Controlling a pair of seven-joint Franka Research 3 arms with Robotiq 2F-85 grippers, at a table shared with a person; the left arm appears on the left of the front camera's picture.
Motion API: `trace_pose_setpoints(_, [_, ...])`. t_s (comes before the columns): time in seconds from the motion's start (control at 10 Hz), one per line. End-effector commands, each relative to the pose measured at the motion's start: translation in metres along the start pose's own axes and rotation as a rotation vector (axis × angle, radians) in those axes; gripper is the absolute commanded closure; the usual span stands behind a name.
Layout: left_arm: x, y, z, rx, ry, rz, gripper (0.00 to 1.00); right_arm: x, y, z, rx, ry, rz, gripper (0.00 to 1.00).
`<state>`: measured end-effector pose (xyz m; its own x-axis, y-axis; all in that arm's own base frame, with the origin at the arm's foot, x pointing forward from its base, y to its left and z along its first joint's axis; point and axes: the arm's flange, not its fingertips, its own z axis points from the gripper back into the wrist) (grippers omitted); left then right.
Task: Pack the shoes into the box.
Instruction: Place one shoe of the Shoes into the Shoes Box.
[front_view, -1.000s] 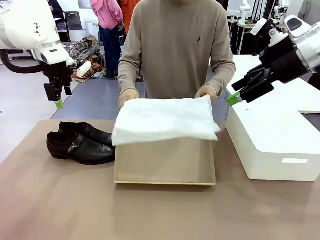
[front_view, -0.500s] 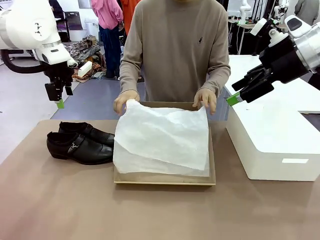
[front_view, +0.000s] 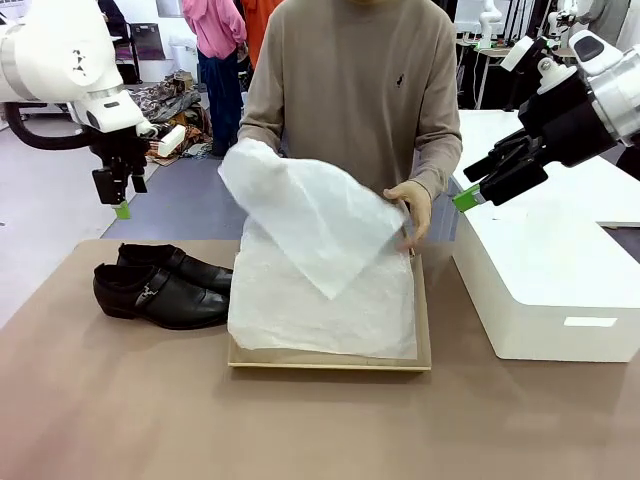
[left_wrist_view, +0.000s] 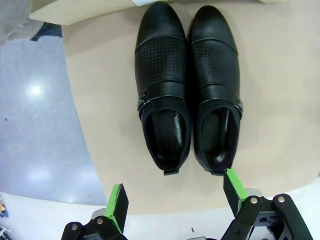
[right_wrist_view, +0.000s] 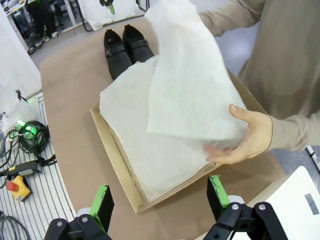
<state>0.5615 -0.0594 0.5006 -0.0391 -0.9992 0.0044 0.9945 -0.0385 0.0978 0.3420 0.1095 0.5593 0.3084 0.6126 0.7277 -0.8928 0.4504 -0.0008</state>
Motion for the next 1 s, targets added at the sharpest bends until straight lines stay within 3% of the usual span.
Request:
trace_pose_setpoints(0.0, [-0.001,0.016,-0.018,0.027,-0.013,0.045,0.00,0.000,-0.004,-0.001,0.015,-0.025,0.022,0.00])
trace_pose_setpoints(0.4, [-0.006,0.035,-0.049,0.044,0.009,0.058,0.00,0.000,-0.004,-0.001,0.015,-0.025,0.022,0.00])
trace_pose_setpoints(0.9, [-0.011,0.042,-0.065,0.006,-0.043,0.000,0.00,0.000,-0.004,-0.001,0.015,-0.025,0.022,0.00])
